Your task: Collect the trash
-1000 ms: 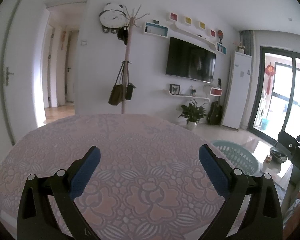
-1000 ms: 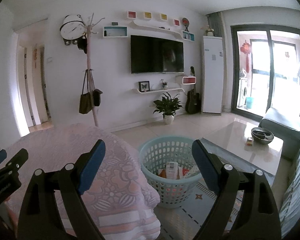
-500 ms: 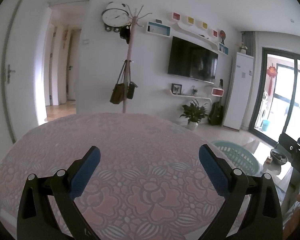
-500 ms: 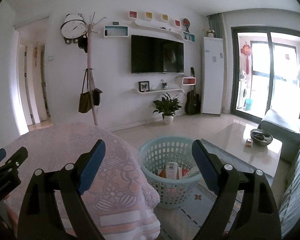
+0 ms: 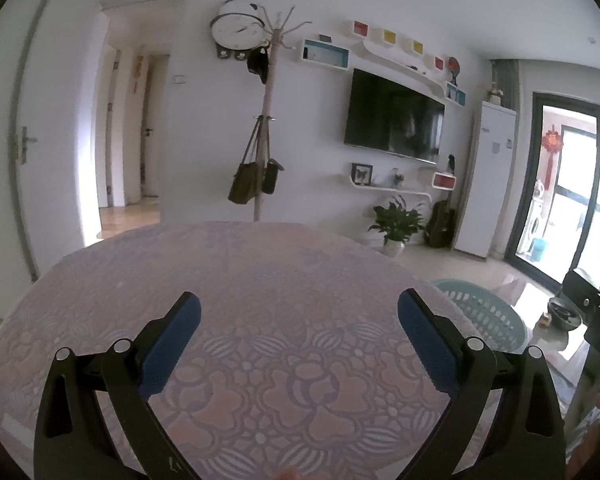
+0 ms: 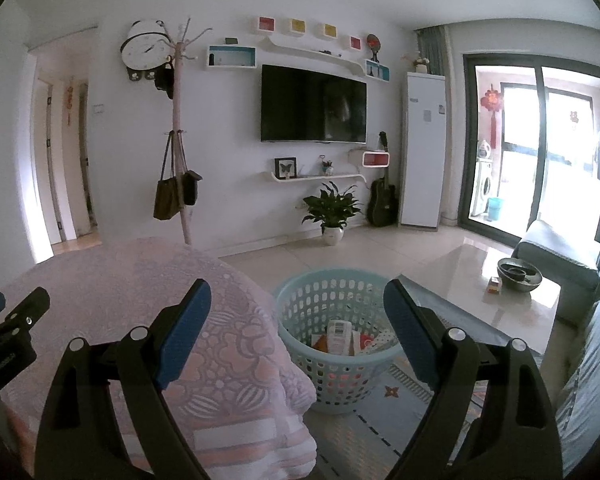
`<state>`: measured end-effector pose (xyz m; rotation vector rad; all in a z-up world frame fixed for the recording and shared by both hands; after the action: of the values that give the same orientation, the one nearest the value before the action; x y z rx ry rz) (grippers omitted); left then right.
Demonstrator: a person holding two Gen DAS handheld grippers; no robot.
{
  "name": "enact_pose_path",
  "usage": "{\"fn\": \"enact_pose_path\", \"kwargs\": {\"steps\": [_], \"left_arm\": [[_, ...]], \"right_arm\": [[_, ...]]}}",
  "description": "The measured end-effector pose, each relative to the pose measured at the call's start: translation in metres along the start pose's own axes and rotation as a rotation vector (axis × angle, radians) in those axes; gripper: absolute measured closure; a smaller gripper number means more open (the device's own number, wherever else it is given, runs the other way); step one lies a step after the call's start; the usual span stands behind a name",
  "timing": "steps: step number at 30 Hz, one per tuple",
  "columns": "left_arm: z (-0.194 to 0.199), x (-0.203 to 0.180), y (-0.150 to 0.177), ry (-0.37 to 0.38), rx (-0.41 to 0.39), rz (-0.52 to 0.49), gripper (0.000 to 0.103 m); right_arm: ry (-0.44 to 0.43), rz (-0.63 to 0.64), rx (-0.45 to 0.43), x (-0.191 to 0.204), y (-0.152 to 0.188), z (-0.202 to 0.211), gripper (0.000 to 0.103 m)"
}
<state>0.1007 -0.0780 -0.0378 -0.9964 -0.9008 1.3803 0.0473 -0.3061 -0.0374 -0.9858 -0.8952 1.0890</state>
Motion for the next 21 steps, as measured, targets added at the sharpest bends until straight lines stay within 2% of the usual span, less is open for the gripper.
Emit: {"fn": "enact_pose_path", "kwargs": {"steps": [21], "left_arm": [[0.0039, -0.0026, 0.0052, -0.024, 0.006, -0.011, 0.007]], "right_arm": [[-0.012, -0.003, 0.006, 0.0051, 0.0050, -0.0031, 0.019]]}}
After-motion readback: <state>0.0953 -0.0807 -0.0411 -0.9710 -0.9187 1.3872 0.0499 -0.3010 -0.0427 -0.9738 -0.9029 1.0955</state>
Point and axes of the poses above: each gripper's, at about its wrist camera, not at the fingertips, and z roughly against the way its jaws point, x to its left, y to its underside, the point moved 8 cm from there along -z, roughly the way its jaws point, and after that the axes turned 6 degrees about -y, right-handed, at the moved point
